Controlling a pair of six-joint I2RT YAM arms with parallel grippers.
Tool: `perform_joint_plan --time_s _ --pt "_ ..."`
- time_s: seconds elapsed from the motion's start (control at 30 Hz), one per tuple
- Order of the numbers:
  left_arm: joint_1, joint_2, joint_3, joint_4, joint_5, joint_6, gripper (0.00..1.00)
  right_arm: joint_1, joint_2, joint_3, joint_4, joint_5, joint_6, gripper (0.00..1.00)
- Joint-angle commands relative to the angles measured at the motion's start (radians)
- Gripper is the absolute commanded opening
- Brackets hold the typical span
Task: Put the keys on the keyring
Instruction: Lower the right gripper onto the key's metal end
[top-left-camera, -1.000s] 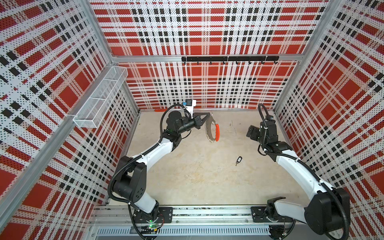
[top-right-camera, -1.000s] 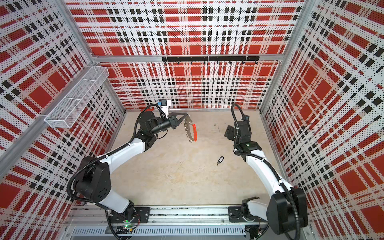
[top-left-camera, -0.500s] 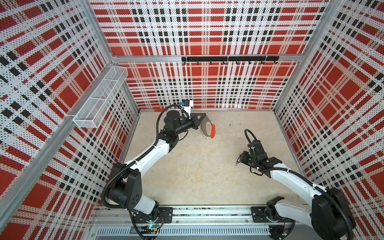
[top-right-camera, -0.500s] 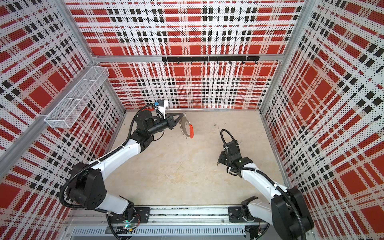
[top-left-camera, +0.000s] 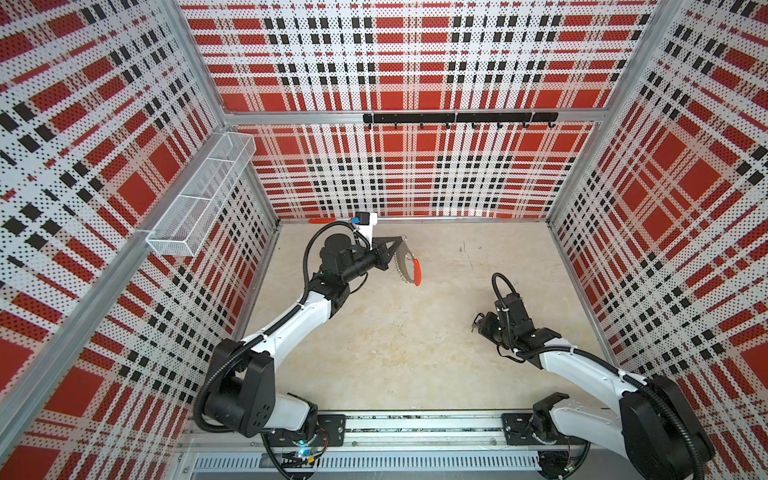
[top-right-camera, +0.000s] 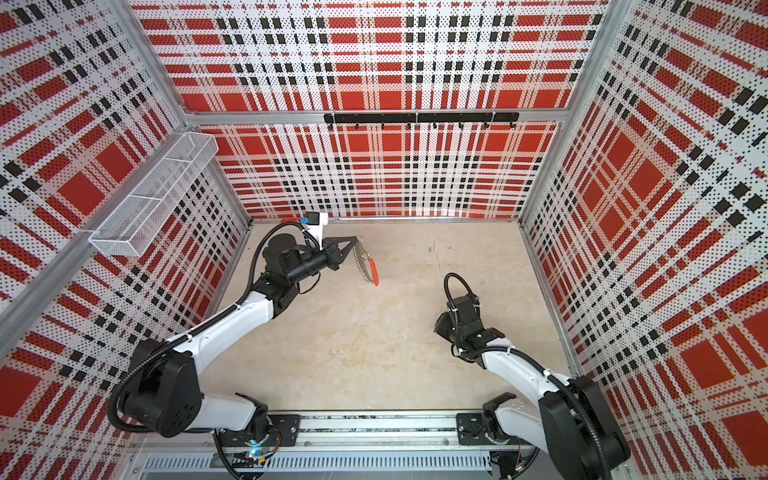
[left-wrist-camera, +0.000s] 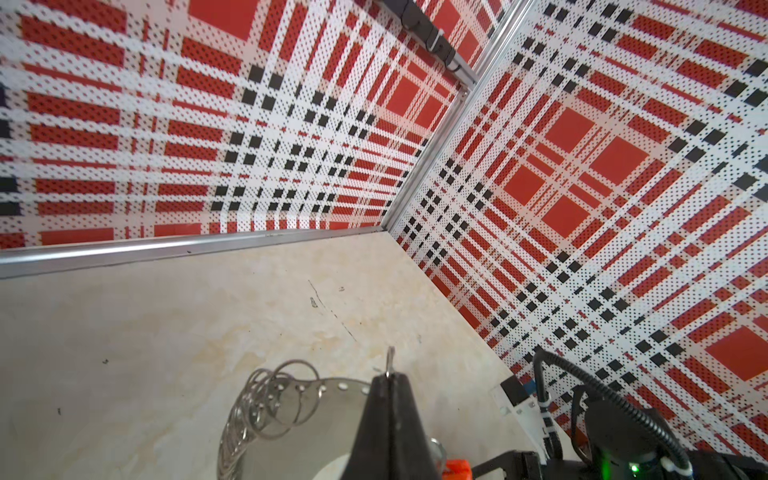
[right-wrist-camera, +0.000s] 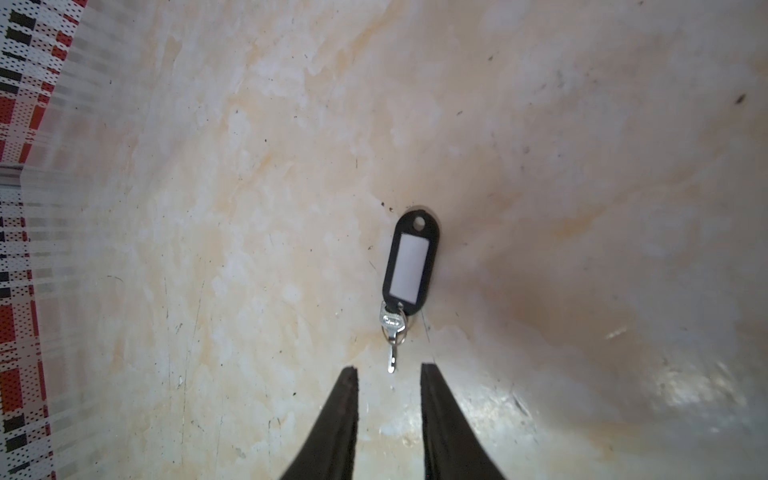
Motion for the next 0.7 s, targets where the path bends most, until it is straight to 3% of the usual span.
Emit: perform_joint_plan --time_s 0.0,0.27,0.67 --pt "0.039 -0.017 -0.001 0.065 0.018 -0.009 0.0 0.008 -0.005 -0.029 0.077 0.013 0.038 0.28" --pt "0.131 -0.011 -0.019 0.131 0.039 -0.077 0.0 0.007 0.064 -0.024 0.098 -0.003 0.044 0.28" --pt "0.068 0.012 -0.027 0.13 0.037 -0.038 0.0 0.019 0.183 -0.016 0.167 -0.018 0.087 0.21"
